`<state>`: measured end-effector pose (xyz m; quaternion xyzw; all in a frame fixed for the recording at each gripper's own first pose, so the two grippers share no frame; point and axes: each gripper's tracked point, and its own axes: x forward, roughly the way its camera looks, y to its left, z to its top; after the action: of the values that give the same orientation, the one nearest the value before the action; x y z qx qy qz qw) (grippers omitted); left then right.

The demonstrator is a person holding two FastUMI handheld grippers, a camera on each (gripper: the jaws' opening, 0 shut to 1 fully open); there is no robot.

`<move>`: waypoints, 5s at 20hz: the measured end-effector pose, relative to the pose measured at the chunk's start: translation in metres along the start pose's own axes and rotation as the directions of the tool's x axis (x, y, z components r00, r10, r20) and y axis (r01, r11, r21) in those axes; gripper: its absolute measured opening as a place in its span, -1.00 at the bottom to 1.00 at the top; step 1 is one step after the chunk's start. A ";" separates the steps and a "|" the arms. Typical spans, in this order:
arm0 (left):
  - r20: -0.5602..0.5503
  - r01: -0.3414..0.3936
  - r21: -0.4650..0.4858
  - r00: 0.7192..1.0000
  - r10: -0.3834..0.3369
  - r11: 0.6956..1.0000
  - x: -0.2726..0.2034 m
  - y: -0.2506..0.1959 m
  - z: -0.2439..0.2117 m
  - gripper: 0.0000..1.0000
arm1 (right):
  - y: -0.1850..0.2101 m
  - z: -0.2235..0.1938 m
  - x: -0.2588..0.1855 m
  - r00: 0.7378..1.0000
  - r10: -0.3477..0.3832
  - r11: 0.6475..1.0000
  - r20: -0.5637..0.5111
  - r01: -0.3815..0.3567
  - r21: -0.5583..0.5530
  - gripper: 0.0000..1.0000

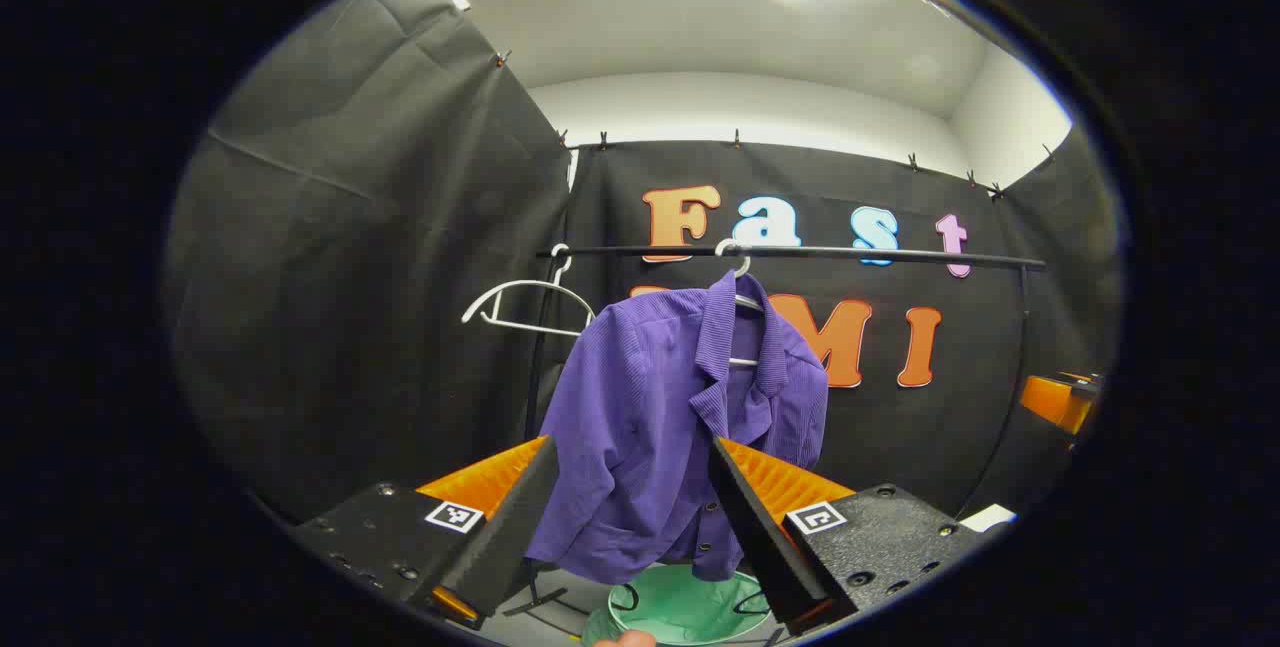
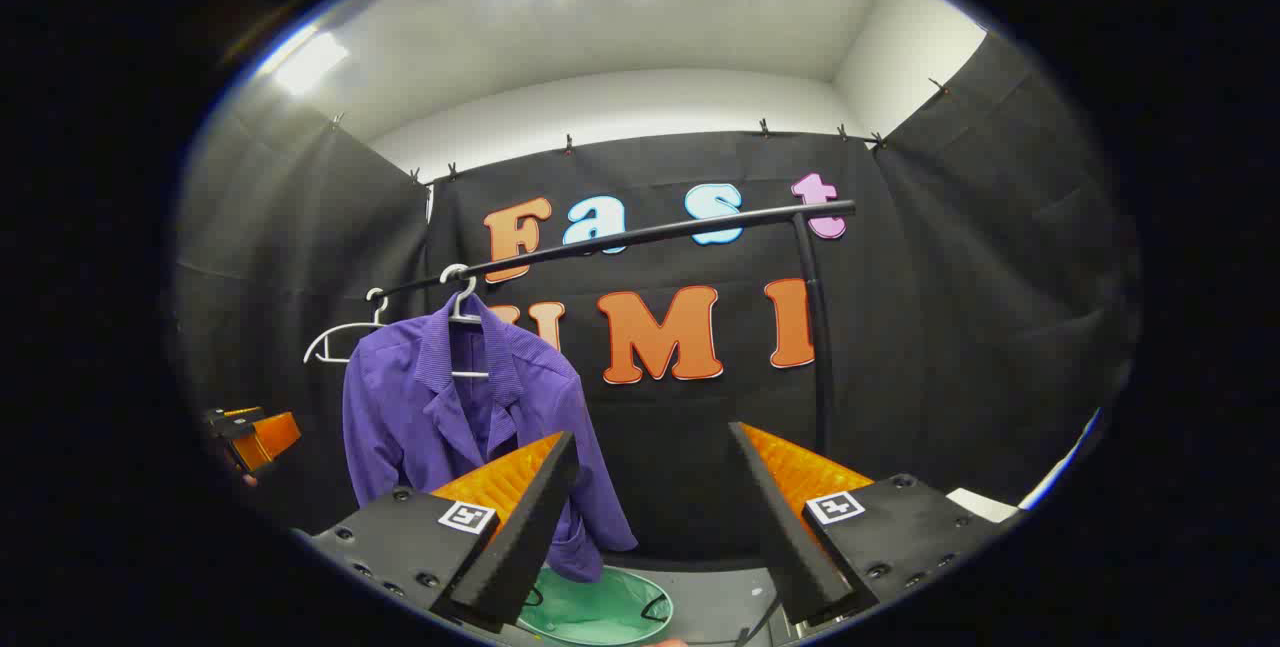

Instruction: Grasp the clothes on the hanger with both hands and then place them into the laundry hamper below.

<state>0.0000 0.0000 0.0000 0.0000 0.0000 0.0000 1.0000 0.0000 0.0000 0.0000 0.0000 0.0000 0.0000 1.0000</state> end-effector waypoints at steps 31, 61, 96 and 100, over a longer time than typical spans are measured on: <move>-0.035 0.005 -0.038 0.999 -0.006 0.999 0.110 0.004 -0.058 0.91 | 0.102 -0.085 0.146 0.976 0.208 0.977 -0.065 -0.204 0.067 0.95; 0.012 -0.044 -0.075 0.999 0.045 0.996 0.152 -0.057 -0.086 0.90 | 0.130 -0.211 0.323 0.919 0.351 0.935 -0.178 -0.332 0.128 -0.80; 0.217 -0.364 0.048 0.913 0.346 0.930 0.200 0.101 -0.016 -0.94 | 0.010 -0.075 0.295 0.984 0.055 0.995 0.172 -0.040 -0.090 -0.81; 0.289 -0.383 0.096 0.894 0.342 0.919 0.197 0.107 0.028 -0.94 | -0.002 -0.051 0.297 0.977 0.001 0.997 0.214 0.017 -0.081 -0.81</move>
<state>0.1974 0.1068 0.0278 0.0754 -0.1344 0.1868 0.9702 0.2971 -0.0017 -0.0510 -0.0414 -0.1078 -0.0040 0.9933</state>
